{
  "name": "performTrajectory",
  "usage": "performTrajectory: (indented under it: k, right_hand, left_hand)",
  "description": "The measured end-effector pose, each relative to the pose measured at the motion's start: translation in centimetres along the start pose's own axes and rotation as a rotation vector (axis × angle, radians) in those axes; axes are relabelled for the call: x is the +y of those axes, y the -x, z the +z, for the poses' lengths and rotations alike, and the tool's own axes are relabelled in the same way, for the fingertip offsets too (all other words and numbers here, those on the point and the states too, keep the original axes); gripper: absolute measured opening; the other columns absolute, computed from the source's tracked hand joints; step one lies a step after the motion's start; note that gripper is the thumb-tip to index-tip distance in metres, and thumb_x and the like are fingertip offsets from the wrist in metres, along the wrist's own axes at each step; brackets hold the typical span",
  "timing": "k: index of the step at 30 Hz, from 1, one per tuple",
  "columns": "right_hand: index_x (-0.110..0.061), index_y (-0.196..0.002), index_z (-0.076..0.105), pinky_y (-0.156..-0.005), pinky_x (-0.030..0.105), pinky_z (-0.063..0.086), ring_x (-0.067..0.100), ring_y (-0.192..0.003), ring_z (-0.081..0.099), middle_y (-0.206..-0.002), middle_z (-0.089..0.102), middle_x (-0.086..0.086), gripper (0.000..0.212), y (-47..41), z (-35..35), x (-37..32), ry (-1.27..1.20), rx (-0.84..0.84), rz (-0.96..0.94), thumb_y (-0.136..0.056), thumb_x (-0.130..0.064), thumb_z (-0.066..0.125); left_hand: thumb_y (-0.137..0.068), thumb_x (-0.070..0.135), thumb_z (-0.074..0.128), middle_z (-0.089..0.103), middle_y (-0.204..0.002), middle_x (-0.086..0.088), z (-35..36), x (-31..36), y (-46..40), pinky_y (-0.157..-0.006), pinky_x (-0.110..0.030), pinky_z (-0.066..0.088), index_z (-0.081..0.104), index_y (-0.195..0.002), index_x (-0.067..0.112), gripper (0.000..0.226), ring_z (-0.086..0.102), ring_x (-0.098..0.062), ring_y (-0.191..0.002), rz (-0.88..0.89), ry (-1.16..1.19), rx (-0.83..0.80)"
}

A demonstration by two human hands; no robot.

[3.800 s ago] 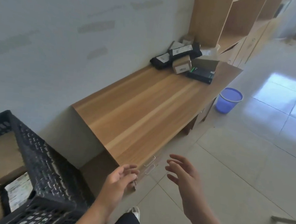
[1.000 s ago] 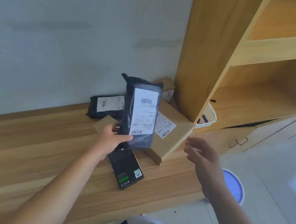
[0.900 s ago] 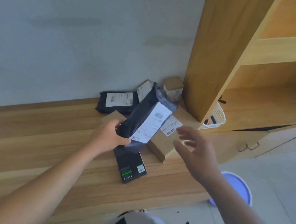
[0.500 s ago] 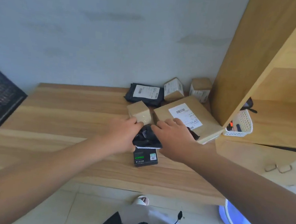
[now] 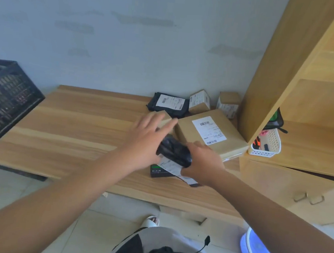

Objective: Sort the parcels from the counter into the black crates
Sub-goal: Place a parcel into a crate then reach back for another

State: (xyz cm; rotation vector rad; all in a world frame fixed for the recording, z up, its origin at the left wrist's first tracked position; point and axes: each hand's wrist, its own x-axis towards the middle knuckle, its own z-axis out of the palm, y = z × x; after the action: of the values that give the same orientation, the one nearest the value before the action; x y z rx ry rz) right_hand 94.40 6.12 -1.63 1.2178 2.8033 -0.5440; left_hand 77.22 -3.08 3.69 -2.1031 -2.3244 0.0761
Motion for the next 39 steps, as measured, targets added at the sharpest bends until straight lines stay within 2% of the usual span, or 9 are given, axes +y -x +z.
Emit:
performTrajectory:
  k: [2,5,7,10,16,22,27,32,39]
  right_hand:
    - [-0.021,-0.121,0.058,-0.065,0.029,0.051,0.016,-0.089,0.062,-0.105,0.062,-0.005,0.051,1.2,0.0,2.0,-0.299,0.003,0.129,-0.077,-0.033,0.079]
    - [-0.014,-0.116,0.064,-0.070,0.033,0.062,0.018,-0.091,0.074,-0.109,0.073,-0.002,0.038,3.5,0.4,4.9,-0.922,0.007,0.303,-0.082,-0.015,0.082]
    - [-0.007,-0.118,0.068,-0.077,0.037,0.061,0.021,-0.094,0.076,-0.107,0.078,0.002,0.037,5.1,0.9,6.5,-1.166,0.032,0.372,-0.083,-0.008,0.081]
    - [-0.009,-0.120,0.069,-0.090,0.047,0.059,0.027,-0.103,0.075,-0.108,0.079,0.003,0.048,7.5,1.4,7.7,-1.367,0.020,0.360,-0.075,-0.017,0.082]
    - [-0.005,-0.122,0.070,-0.072,0.034,0.062,0.029,-0.102,0.076,-0.117,0.077,0.012,0.051,11.6,2.2,7.9,-1.670,0.043,0.231,-0.072,-0.013,0.071]
    - [-0.003,-0.127,0.068,-0.069,0.031,0.060,0.030,-0.102,0.075,-0.122,0.075,0.015,0.054,13.6,3.5,8.2,-1.722,0.088,0.243,-0.074,-0.016,0.071]
    - [-0.005,-0.130,0.066,-0.072,0.031,0.060,0.032,-0.109,0.073,-0.124,0.074,0.011,0.055,14.7,4.0,8.1,-1.728,0.117,0.218,-0.076,-0.015,0.071]
    - [-0.007,-0.130,0.066,-0.077,0.034,0.061,0.032,-0.112,0.072,-0.125,0.074,0.010,0.054,15.0,4.0,7.9,-1.732,0.128,0.213,-0.077,-0.015,0.073]
    - [-0.008,-0.131,0.066,-0.084,0.040,0.060,0.032,-0.113,0.072,-0.126,0.074,0.010,0.054,15.0,3.5,7.7,-1.725,0.123,0.195,-0.078,-0.016,0.075]
  left_hand:
    - [-0.076,0.043,0.086,0.012,-0.169,0.002,-0.6,0.2,0.6,-0.122,-0.044,0.019,0.006,-0.160,0.044,0.116,0.015,-0.020,-0.153,-0.129,0.321,0.161]
    - [-0.076,0.033,0.090,0.029,-0.160,0.008,0.5,0.7,1.8,-0.115,-0.035,0.027,0.020,-0.155,0.050,0.108,0.027,-0.008,-0.145,-0.361,1.039,0.249]
    - [-0.075,0.030,0.090,0.044,-0.152,0.003,2.2,1.4,2.5,-0.114,-0.038,0.034,0.034,-0.151,0.046,0.096,0.042,-0.013,-0.139,-0.448,1.401,0.128]
    - [-0.056,0.046,0.095,0.060,-0.142,-0.005,4.8,2.7,3.6,-0.111,-0.046,0.045,0.050,-0.144,0.038,0.098,0.062,-0.020,-0.126,-0.385,1.634,-0.096]
    - [-0.061,0.032,0.087,0.072,-0.127,-0.001,5.5,5.6,5.5,-0.082,-0.032,0.058,0.057,-0.138,0.033,0.082,0.071,-0.022,-0.115,-0.221,1.671,-0.258]
    - [-0.059,0.027,0.090,0.072,-0.127,0.002,5.0,6.9,6.1,-0.095,-0.043,0.056,0.059,-0.135,0.039,0.084,0.069,-0.024,-0.118,-0.184,1.592,-0.270]
    - [-0.057,0.031,0.089,0.074,-0.122,0.009,4.5,7.4,6.8,-0.084,-0.027,0.058,0.056,-0.132,0.046,0.083,0.070,-0.013,-0.113,-0.159,1.531,-0.300]
    - [-0.058,0.031,0.089,0.073,-0.125,0.008,4.2,7.6,7.2,-0.092,-0.032,0.054,0.052,-0.136,0.045,0.088,0.067,-0.015,-0.118,-0.138,1.508,-0.305]
    - [-0.063,0.029,0.087,0.071,-0.130,0.004,4.0,7.4,7.3,-0.089,-0.027,0.057,0.048,-0.144,0.041,0.090,0.067,-0.016,-0.120,-0.101,1.504,-0.302]
